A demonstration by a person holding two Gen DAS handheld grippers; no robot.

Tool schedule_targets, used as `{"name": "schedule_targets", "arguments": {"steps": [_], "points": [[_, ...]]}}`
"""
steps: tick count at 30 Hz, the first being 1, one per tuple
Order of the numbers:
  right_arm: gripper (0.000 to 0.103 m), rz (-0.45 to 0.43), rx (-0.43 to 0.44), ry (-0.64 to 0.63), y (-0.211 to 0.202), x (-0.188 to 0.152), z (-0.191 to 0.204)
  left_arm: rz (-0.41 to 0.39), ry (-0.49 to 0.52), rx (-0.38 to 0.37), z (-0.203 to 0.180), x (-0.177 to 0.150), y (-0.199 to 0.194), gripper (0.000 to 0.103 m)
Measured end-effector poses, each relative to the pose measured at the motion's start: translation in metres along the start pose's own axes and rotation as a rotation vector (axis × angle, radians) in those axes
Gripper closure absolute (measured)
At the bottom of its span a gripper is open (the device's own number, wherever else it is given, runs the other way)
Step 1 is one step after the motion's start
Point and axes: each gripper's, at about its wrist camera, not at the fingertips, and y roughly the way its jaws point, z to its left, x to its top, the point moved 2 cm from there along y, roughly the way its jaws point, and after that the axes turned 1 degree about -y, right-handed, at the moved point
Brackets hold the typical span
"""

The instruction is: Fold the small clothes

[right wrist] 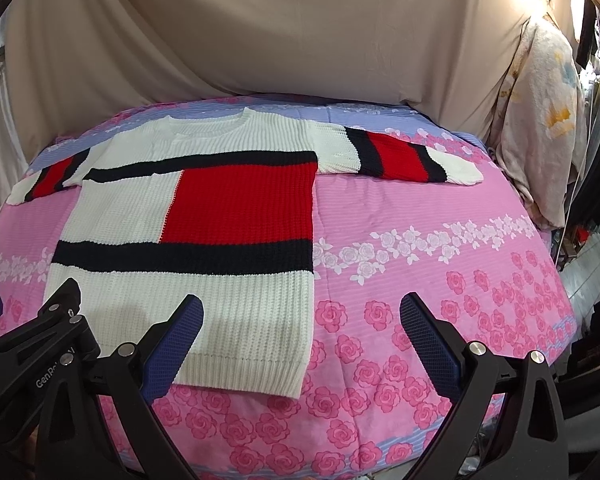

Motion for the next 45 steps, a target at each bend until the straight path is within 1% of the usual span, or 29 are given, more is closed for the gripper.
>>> {"name": "schedule_targets", "arguments": {"steps": [29, 33, 40, 45], "points": [[0.005, -0.005, -0.013, -0.014, 0.0006, 0.0034, 0.0026, 0.002, 0.0, 0.003, -0.0004, 0.0031, 0.0026, 0.008], [0.008, -0.003, -0.002, -0.016, -0.0008, 0.0014, 0.0034, 0.002, 0.002, 0.004, 0.0002, 0.0021, 0.0025, 0.008], [0.008, 0.019, 0.022, 0.002, 0.001, -0.0019, 0.001, -0.002, 0.003, 0.007, 0.0011, 0.0001, 0.001, 0.008], [0.008, 0.03, 0.014, -0.01, 0.003, -0.0034, 0.0029, 0.004, 0.001, 0.007, 0.0015, -0.001, -0.0002, 0.01]]}}
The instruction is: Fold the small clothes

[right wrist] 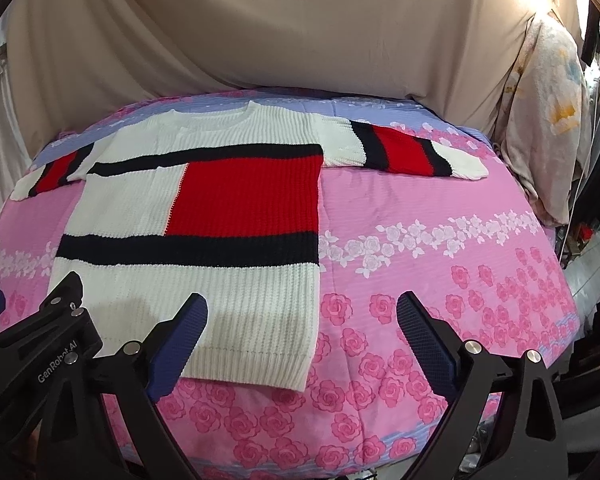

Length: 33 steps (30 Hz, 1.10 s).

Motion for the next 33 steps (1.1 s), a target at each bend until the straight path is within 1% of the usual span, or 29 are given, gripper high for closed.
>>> {"name": "schedule_targets", "arguments": {"steps": [19, 25, 28, 33], "points": [[0.008, 0.024, 0.009, -0.003, 0.002, -0.003, 0.001, -0.003, 0.002, 0.003, -0.001, 0.0, -0.001, 0.01], [0.008, 0.032, 0.014, 0.001, 0.005, -0.002, 0.001, 0.008, 0.01, 0.007, -0.003, 0.0, 0.003, 0.01], [0.012, 0.044, 0.024, -0.005, 0.008, -0.001, 0.002, 0.018, 0.01, 0.011, -0.004, 0.0, 0.007, 0.01], [0.012, 0.057, 0.035, -0.011, 0.014, 0.0, 0.002, 0.007, 0.016, 0.002, -0.01, 0.006, 0.011, 0.009]]}}
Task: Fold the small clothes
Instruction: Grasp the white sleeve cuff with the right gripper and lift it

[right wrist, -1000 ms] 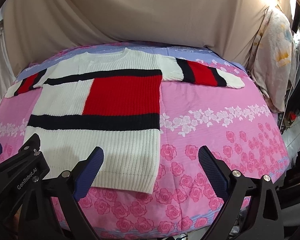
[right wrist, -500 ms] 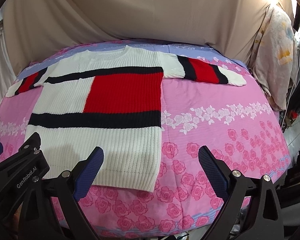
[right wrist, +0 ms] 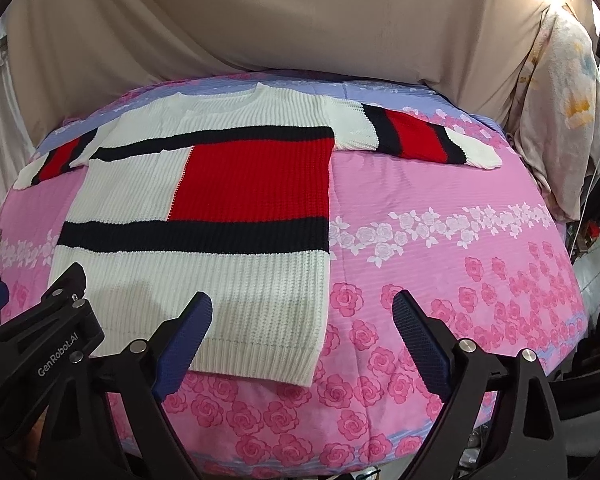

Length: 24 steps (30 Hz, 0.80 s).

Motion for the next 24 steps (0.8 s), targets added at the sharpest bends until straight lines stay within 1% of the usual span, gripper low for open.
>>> {"name": "schedule_targets", "arguments": {"steps": [3, 4, 5, 7, 9, 11, 12, 15, 18, 19, 21, 22, 24], "points": [[0.013, 0.001, 0.037, 0.012, 0.009, 0.008, -0.005, -0.006, -0.003, -0.006, -0.004, 0.013, 0.005, 0.009], [0.017, 0.003, 0.049, 0.03, 0.014, 0.013, -0.011, -0.012, -0.01, -0.007, -0.005, 0.018, 0.007, 0.009], [0.017, 0.002, 0.046, 0.055, 0.018, 0.018, -0.019, -0.019, -0.018, -0.009, -0.005, 0.024, 0.009, 0.009], [0.017, -0.029, 0.048, 0.102, 0.024, 0.031, -0.038, -0.028, -0.038, -0.008, -0.004, 0.038, 0.015, 0.009], [0.017, -0.073, 0.037, 0.123, 0.032, 0.048, -0.058, -0.033, -0.059, -0.012, -0.003, 0.052, 0.023, 0.009], [0.017, -0.125, 0.038, 0.155, 0.049, 0.07, -0.088, -0.033, -0.075, -0.014, -0.003, 0.063, 0.032, 0.009], [0.017, -0.143, 0.055, 0.185, 0.063, 0.083, -0.11, -0.034, -0.081, -0.001, -0.004, 0.068, 0.038, 0.009], [0.017, -0.141, 0.101, 0.31, 0.113, 0.116, -0.173, -0.035, -0.083, 0.028, -0.008, 0.077, 0.053, 0.009], [0.027, -0.116, 0.093, 0.457, 0.173, 0.142, -0.243, -0.028, -0.082, 0.058, -0.016, 0.08, 0.067, 0.009], [0.036, -0.105, 0.081, 0.501, 0.192, 0.149, -0.265, -0.029, -0.087, 0.065, -0.017, 0.08, 0.069, 0.009], [0.044, -0.088, 0.057, 0.585, 0.223, 0.156, -0.302, -0.024, -0.103, 0.07, -0.02, 0.081, 0.074, 0.009], [0.045, -0.09, 0.041, 0.647, 0.237, 0.157, -0.323, -0.018, -0.11, 0.067, -0.021, 0.081, 0.076, 0.009], [0.048, -0.103, 0.037, 0.739, 0.256, 0.157, -0.351, -0.007, -0.119, 0.061, -0.024, 0.079, 0.079, 0.009]]}}
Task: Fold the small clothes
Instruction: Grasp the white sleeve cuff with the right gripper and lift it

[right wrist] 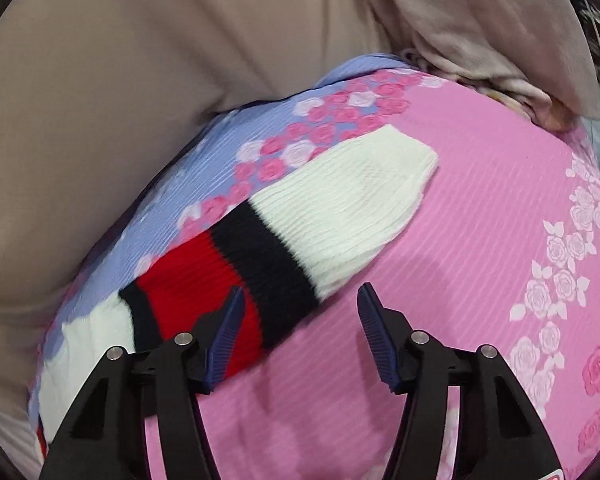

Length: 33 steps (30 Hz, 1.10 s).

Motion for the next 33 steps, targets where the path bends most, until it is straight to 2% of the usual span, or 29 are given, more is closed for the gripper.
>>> {"name": "schedule_targets", "arguments": {"steps": [3, 6, 8, 9, 10, 12, 15, 18, 20, 22, 23, 25, 27, 29, 30, 32, 33], "points": [[0.049, 0.001, -0.027, 0.051, 0.02, 0.013, -0.018, 0.018, 0.006, -0.012, -0.008, -0.004, 0.003, 0.009], [0.059, -0.01, -0.032, 0.042, 0.033, 0.018, -0.02, 0.03, 0.004, -0.023, -0.012, -0.005, 0.007, 0.009], [0.076, -0.011, -0.029, 0.029, 0.037, 0.022, -0.015, 0.032, -0.001, -0.026, -0.012, -0.003, 0.009, 0.009], [0.092, -0.006, -0.012, 0.035, 0.039, 0.025, -0.014, 0.029, -0.004, -0.025, -0.011, -0.001, 0.01, 0.009], [0.096, -0.011, 0.01, 0.048, 0.038, 0.028, -0.01, 0.024, -0.007, -0.022, -0.009, 0.001, 0.01, 0.009], [0.097, -0.048, 0.076, 0.039, 0.025, 0.036, 0.009, 0.016, -0.02, -0.021, -0.005, 0.006, 0.011, 0.009], [0.097, -0.14, 0.248, -0.141, -0.025, 0.04, 0.092, 0.007, -0.052, -0.028, 0.006, 0.016, 0.014, 0.009], [0.097, -0.159, 0.456, -0.343, -0.074, 0.011, 0.192, 0.009, -0.101, -0.058, 0.018, 0.027, 0.019, 0.009], [0.097, -0.116, 0.598, -0.478, -0.097, -0.034, 0.261, -0.002, -0.137, -0.087, 0.027, 0.037, 0.022, 0.009], [0.093, -0.022, 0.719, -0.565, -0.101, -0.09, 0.312, -0.014, -0.169, -0.13, 0.035, 0.049, 0.026, 0.008], [0.092, 0.029, 0.751, -0.608, -0.097, -0.123, 0.332, -0.015, -0.184, -0.155, 0.038, 0.055, 0.029, 0.006], [0.079, 0.074, 0.729, -0.709, -0.086, -0.172, 0.352, -0.015, -0.209, -0.213, 0.04, 0.068, 0.04, 0.005], [0.079, 0.08, 0.675, -0.743, -0.076, -0.201, 0.349, -0.004, -0.222, -0.266, 0.037, 0.079, 0.055, 0.005], [0.078, 0.106, 0.613, -0.694, -0.066, -0.207, 0.323, 0.036, -0.232, -0.309, 0.028, 0.089, 0.079, 0.005], [0.077, 0.106, 0.571, -0.665, -0.064, -0.206, 0.308, 0.055, -0.236, -0.304, 0.023, 0.092, 0.092, 0.005], [0.071, 0.078, 0.44, -0.628, -0.058, -0.196, 0.274, 0.097, -0.256, -0.301, 0.012, 0.098, 0.12, 0.005], [0.063, 0.059, 0.363, -0.626, -0.054, -0.19, 0.262, 0.126, -0.271, -0.287, 0.007, 0.101, 0.134, 0.005]]}}
